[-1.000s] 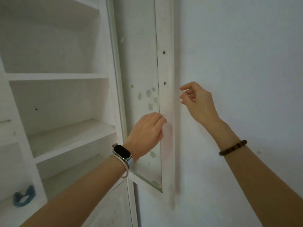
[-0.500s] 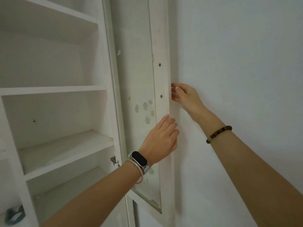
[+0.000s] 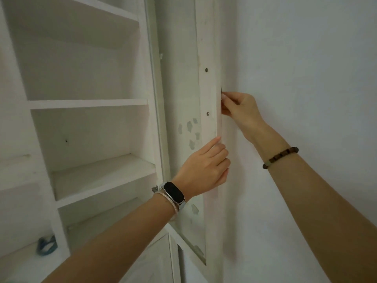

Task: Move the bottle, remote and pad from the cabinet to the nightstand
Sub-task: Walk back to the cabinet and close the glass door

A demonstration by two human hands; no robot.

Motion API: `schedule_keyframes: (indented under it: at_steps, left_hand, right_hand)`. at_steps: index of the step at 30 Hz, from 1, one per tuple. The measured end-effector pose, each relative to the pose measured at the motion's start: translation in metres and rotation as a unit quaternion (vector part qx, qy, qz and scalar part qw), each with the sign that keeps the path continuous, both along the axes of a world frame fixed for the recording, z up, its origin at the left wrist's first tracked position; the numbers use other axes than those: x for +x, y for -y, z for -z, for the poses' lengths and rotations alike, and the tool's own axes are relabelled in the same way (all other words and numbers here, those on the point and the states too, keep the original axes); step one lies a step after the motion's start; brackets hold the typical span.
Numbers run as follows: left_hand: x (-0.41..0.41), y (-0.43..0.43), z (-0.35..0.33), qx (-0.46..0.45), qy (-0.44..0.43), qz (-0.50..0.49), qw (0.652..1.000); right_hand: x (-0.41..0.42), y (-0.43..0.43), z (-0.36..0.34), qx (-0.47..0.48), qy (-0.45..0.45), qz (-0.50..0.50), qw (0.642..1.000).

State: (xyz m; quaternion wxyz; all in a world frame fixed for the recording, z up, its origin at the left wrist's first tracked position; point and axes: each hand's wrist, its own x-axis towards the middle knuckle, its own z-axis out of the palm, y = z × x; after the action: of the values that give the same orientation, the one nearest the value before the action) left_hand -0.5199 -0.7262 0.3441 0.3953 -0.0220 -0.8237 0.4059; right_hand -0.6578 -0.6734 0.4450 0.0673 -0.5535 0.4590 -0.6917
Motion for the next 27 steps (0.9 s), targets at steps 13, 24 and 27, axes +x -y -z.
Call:
schedule_keyframes:
  at_steps: [13,24,27]
  left_hand:
    - [0.155,0.010,0.003,-0.070,-0.017,-0.031,0.997]
    - [0.286,0.043,0.016,0.005,-0.010,-0.213,0.977]
    - [0.314,0.058,0.019,0.011,-0.007,-0.286,0.958]
  right_hand:
    - [0.130,0.022,0.007,-0.058,0.027,-0.111,0.992]
    - [0.247,0.088,0.001,-0.045,-0.023,-0.118,0.992]
    - [0.274,0.116,-0.001,-0.031,-0.039,-0.117,0.992]
